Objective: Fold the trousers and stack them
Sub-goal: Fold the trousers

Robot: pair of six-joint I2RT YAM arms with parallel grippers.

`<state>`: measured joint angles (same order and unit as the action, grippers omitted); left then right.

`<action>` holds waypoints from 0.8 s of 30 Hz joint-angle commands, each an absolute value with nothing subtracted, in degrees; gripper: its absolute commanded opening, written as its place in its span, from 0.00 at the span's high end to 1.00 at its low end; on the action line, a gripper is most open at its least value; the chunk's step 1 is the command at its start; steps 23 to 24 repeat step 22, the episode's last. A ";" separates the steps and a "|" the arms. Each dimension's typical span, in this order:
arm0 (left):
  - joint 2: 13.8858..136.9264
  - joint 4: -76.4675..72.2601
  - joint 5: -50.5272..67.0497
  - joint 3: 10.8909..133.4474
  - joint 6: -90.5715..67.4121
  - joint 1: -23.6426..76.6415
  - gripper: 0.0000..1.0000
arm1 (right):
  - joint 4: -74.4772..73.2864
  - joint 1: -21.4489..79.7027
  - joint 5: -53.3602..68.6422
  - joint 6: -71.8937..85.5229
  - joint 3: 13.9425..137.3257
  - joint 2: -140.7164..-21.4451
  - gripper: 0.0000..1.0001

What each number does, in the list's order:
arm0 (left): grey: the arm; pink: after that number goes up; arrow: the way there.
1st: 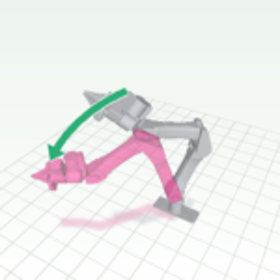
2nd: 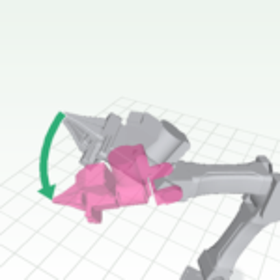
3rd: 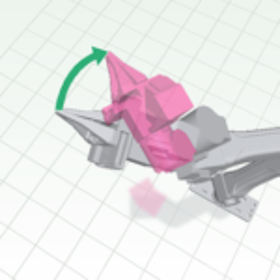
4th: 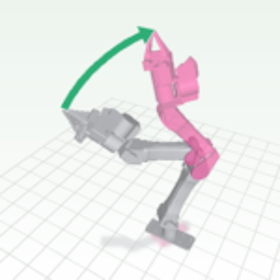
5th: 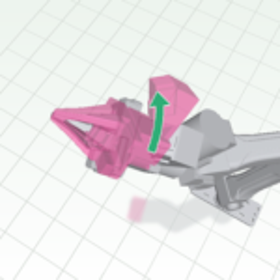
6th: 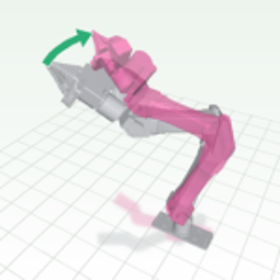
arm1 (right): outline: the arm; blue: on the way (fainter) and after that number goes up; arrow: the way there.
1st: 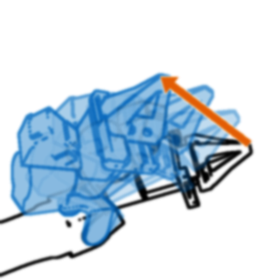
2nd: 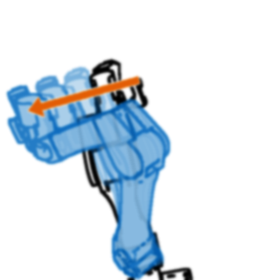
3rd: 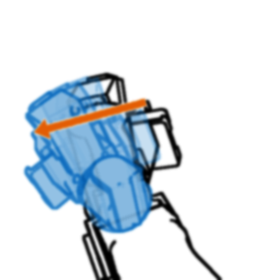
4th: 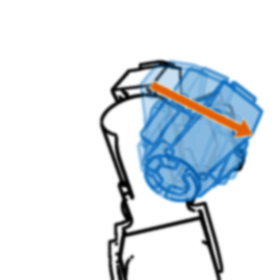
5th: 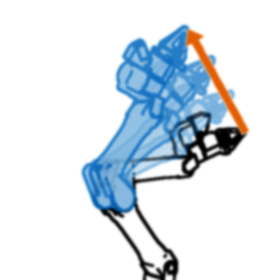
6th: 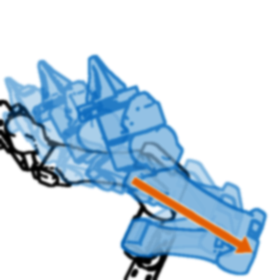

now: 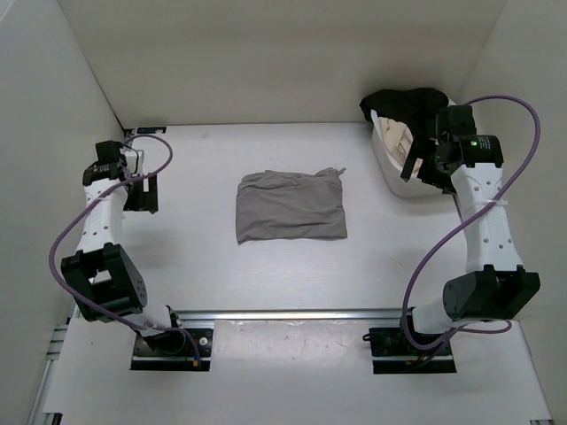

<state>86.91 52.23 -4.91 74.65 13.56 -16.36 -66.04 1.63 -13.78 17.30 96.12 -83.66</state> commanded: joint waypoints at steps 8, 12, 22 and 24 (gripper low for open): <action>83.58 53.44 -1.93 77.96 10.90 -16.08 0.00 | -65.74 1.67 -14.24 15.30 96.95 -82.00 0.01; 84.11 53.96 -1.93 78.57 10.90 -16.08 0.00 | -65.74 1.67 -14.77 15.29 96.94 -82.00 0.01; 84.11 53.96 -1.93 78.57 10.90 -16.08 0.00 | -63.11 1.67 -13.10 14.06 95.72 -80.95 0.01; 84.11 53.96 -1.93 78.57 10.90 -16.08 0.00 | -63.11 1.67 -13.10 14.06 95.72 -80.95 0.01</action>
